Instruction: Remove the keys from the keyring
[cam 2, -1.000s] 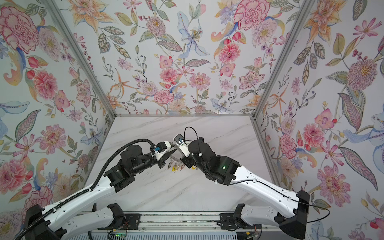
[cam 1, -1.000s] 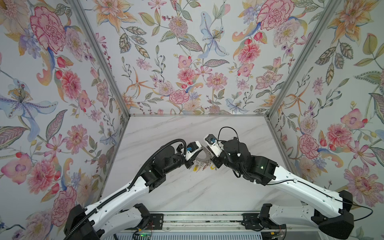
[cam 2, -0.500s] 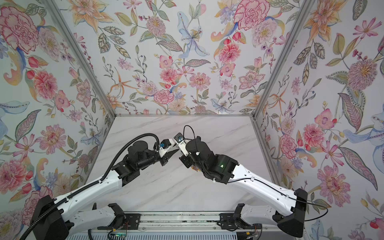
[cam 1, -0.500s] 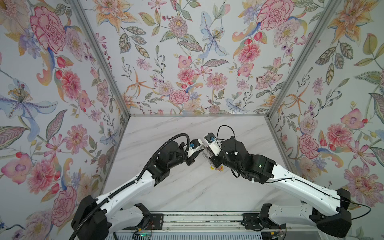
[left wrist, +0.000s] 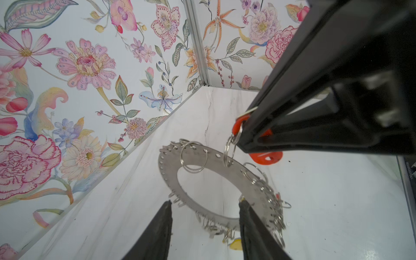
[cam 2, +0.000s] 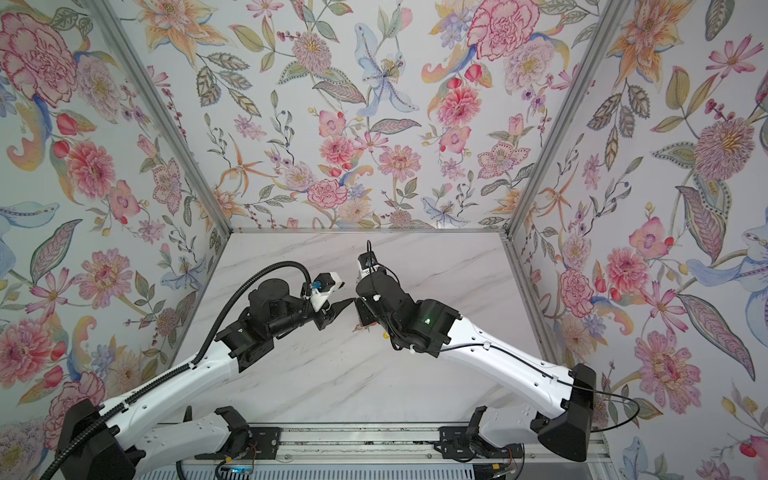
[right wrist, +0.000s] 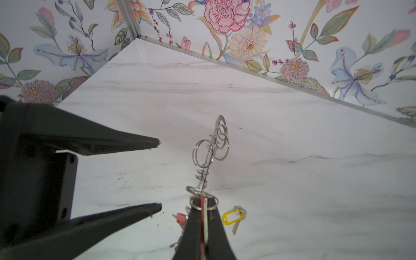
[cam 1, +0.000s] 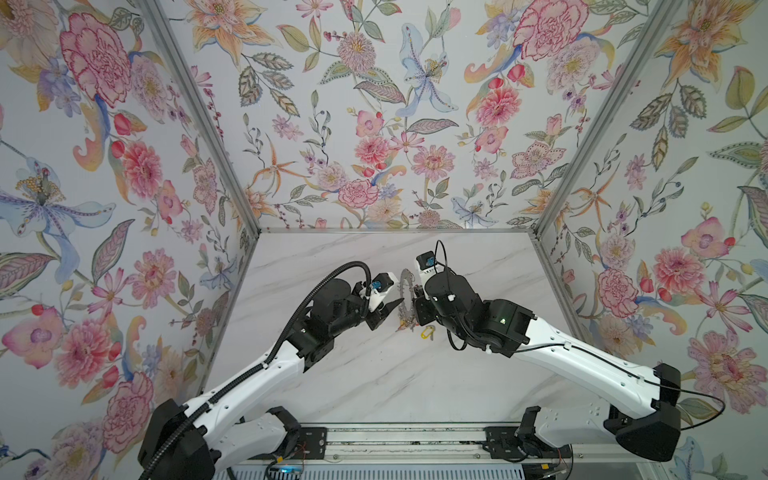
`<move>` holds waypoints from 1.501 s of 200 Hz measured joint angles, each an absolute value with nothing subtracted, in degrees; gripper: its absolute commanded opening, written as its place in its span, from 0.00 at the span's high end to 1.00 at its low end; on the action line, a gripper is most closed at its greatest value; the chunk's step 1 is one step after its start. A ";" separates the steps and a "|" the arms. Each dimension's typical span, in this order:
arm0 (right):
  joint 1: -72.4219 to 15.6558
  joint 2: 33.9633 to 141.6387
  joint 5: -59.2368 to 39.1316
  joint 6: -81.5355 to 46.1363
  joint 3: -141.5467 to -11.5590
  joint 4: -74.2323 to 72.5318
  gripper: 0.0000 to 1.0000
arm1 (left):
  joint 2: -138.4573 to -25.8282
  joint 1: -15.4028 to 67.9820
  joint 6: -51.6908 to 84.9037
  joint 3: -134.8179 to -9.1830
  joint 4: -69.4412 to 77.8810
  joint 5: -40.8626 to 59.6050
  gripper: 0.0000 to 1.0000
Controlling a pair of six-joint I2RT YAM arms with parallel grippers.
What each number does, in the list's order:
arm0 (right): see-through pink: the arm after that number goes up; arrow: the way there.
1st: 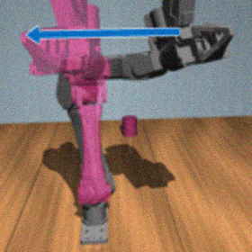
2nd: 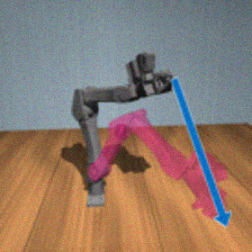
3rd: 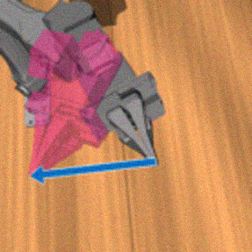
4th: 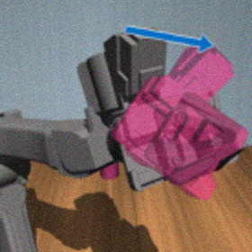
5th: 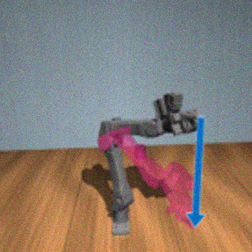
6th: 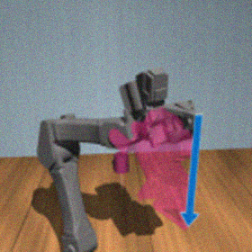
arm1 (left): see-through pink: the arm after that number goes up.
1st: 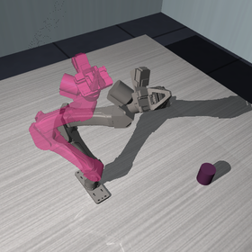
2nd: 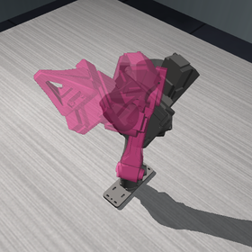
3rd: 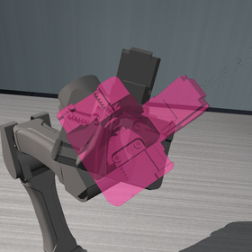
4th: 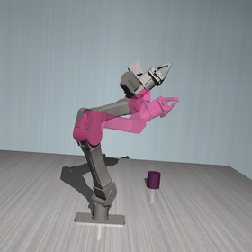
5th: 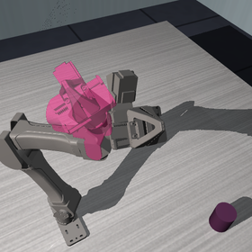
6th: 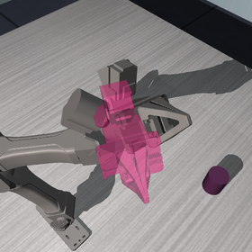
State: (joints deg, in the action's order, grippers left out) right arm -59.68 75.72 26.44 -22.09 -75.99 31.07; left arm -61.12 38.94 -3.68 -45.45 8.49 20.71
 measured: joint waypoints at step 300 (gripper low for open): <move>-59.92 81.67 34.09 -59.42 -82.56 34.72 1.00 | -76.25 52.82 17.98 -31.99 43.16 11.09 0.52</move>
